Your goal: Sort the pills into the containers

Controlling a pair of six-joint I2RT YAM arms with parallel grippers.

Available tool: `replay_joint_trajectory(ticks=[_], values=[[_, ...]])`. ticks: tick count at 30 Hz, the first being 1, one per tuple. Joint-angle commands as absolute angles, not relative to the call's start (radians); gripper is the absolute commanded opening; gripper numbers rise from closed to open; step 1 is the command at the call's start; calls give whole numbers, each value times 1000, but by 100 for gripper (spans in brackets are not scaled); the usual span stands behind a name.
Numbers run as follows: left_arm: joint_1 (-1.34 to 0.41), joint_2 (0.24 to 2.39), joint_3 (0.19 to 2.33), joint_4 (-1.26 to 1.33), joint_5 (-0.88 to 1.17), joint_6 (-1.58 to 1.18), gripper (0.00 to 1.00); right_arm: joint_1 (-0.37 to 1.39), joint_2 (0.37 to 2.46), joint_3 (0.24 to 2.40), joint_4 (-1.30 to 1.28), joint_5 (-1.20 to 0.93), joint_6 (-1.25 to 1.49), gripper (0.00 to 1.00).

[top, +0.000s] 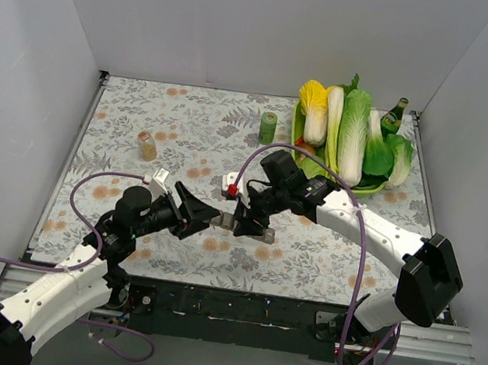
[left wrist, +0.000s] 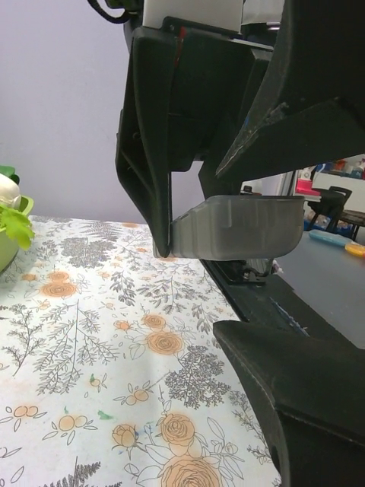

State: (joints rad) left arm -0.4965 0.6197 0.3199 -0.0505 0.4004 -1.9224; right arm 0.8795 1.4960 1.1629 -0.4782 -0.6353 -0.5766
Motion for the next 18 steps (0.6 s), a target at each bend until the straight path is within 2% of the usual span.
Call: replay_joint_trajectory(ticks=[1,12,18], values=[[-492,635,337,-37,402,-1894,71,888,1497,1177,-489,-666,-594,21],[-492,635,318,-5,442,-1905,59,893,1519,1192,-499,-675,-594,21],[-492,640,298,54,466,-1933,56,899,1531,1201,-500,-672,-595,20]])
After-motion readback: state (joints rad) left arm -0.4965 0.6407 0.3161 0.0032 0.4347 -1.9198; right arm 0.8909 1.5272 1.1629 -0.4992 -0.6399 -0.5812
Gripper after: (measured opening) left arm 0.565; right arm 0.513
